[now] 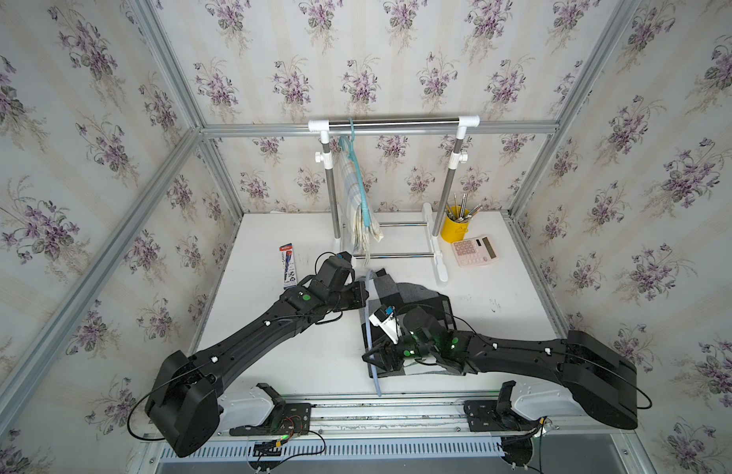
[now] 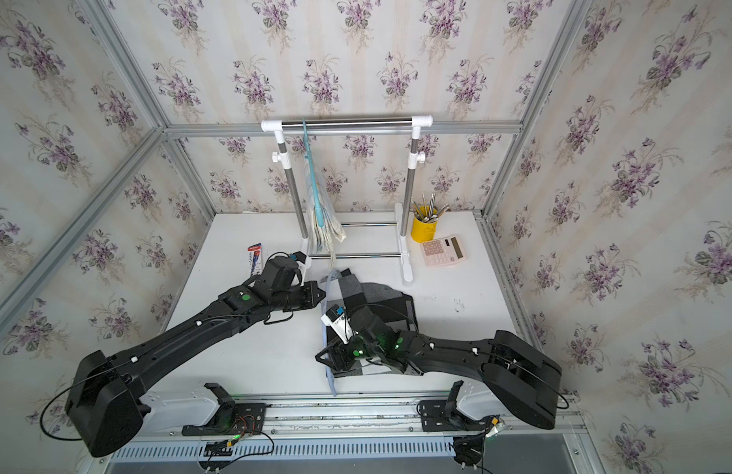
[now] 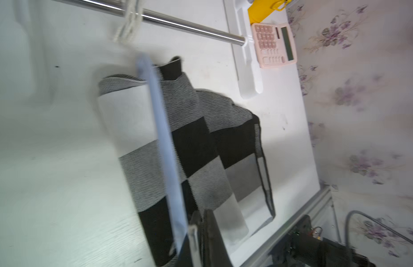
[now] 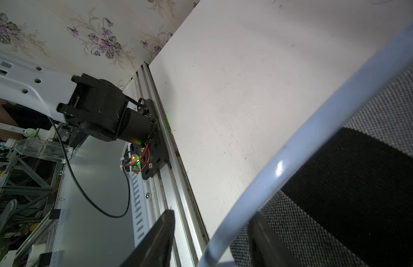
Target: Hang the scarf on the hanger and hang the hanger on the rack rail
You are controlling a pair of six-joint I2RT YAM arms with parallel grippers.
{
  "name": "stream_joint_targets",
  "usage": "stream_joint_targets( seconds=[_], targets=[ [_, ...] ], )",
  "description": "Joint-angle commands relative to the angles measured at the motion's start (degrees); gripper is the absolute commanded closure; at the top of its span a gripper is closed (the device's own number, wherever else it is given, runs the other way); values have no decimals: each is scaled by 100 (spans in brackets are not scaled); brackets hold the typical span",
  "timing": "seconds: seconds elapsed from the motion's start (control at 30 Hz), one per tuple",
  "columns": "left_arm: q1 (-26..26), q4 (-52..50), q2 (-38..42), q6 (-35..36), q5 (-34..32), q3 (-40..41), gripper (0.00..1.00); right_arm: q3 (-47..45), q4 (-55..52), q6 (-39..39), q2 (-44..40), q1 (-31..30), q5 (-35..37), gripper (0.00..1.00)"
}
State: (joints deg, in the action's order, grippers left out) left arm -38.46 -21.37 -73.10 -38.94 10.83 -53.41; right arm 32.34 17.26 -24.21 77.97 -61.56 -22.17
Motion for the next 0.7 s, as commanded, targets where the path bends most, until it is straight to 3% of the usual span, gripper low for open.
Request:
stream_joint_targets(
  seconds=[0.0,0.27,0.37,0.5,0.67],
  targets=[
    [-13,-506,81,118,-289,-72,99,59,-150,89,-30,-6,89,44],
    [-13,-791,290,154,-670,153,100,268,-651,329,-418,8,399,29],
    [-13,-773,246,141,-700,204,100,363,-1139,363,-753,146,857,23],
    [-13,-828,305,96,-817,243,100,409,-1984,24,-912,1035,1428,21],
    [-13,-958,441,85,-915,258,100,405,-2432,-181,-342,2230,1266,25]
  ],
)
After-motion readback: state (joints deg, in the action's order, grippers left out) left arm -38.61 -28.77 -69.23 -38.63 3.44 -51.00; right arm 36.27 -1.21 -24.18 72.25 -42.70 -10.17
